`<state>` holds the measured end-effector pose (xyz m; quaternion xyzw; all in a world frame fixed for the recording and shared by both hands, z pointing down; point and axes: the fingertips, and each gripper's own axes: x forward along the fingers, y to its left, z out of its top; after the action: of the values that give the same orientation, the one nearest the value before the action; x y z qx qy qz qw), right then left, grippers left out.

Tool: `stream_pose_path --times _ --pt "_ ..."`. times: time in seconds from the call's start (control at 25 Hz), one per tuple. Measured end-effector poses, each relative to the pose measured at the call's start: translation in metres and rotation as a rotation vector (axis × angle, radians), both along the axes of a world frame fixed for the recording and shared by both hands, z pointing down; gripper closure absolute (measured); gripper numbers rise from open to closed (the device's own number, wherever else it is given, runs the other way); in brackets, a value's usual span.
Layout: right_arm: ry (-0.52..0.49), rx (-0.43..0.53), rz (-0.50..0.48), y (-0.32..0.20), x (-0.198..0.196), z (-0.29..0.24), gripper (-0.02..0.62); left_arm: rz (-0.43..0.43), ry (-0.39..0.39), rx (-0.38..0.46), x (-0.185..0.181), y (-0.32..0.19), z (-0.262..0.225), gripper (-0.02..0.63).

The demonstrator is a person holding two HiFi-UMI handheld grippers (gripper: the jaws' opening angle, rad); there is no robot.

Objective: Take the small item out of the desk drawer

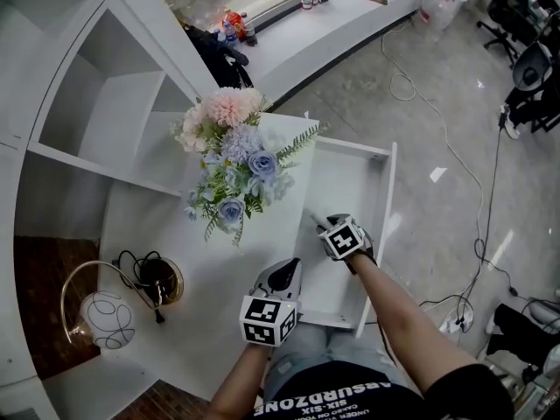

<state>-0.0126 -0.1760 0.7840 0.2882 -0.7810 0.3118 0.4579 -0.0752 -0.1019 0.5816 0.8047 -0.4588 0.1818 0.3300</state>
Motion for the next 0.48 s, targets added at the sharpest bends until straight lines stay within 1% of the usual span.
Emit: stream_pose_path --times 0.48 --pt "-0.022 0.013 0.006 0.009 0.002 -0.018 0.457 -0.005 0.007 0.008 0.004 0.009 -0.008 0.600"
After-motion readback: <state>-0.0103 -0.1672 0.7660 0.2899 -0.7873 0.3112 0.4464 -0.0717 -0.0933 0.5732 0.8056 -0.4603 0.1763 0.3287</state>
